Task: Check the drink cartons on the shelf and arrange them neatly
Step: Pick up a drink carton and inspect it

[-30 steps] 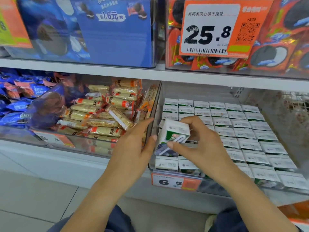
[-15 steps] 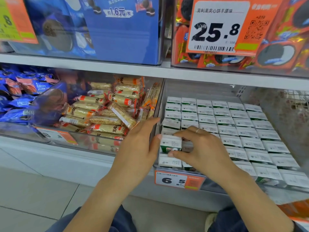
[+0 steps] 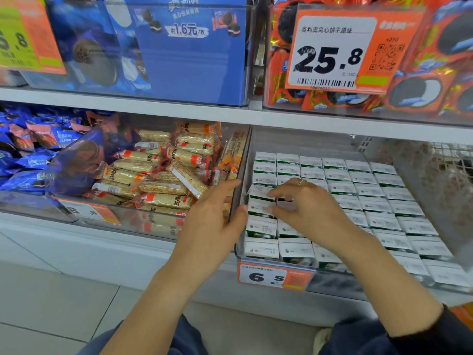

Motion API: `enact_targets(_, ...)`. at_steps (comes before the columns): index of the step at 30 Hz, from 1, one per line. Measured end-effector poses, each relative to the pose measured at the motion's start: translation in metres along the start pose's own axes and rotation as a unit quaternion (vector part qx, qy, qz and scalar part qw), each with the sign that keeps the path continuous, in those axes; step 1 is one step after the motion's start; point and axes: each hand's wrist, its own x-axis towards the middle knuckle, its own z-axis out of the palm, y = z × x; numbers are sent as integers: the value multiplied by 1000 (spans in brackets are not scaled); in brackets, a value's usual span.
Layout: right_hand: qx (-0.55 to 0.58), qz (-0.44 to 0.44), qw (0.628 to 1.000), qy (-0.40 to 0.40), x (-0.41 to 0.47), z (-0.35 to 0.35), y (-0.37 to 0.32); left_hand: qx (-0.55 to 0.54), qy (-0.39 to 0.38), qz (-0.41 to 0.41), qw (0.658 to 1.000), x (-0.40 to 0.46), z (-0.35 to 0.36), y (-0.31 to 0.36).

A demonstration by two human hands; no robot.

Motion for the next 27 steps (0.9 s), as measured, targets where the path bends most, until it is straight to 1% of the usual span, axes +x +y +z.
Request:
enact_targets(3, -70, 1, 994, -89, 22, -4, -5, -15, 2, -10, 1000, 3, 0, -2)
enact_targets(5, -120, 0, 985, -124, 31, -4, -10, -23, 2, -12, 1000, 3, 0, -2)
enact_targets(9, -213, -24, 966, -146, 44, -3, -18, -25, 2, -12, 1000, 4, 1, -3)
enact_targets(11, -202, -35, 969, -139, 45, -3, -18, -26, 2, -13, 1000, 4, 1, -2)
enact_targets(13, -126, -29, 985, -116, 40, -6, -15, -29, 1, -12, 1000, 4, 1, -3)
enact_targets(14, -76, -22, 993, -89, 36, -8, -12, -30, 1, -11, 999, 4, 0, -3)
enact_targets(16, 41, 2, 999, -11, 26, -17, -5, -28, -2, -8, 1000, 4, 0, -4)
enact_targets(17, 110, 18, 993, 28, 20, -22, -3, -25, -4, -7, 1000, 4, 0, -4)
enact_targets(19, 235, 43, 966, 98, 7, -31, -1, -18, -1, -7, 1000, 4, 2, -3)
enact_targets(22, 353, 87, 915, 178, -11, -36, 1, -23, 30, 17, 999, 2, 3, 5)
enact_targets(24, 443, 118, 868, 191, -22, -33, 3, -59, 39, 22, 997, 0, 4, 13)
enact_targets(27, 544, 170, 803, 174, -34, -28, 4, -81, 18, 27, 996, -5, 9, 22)
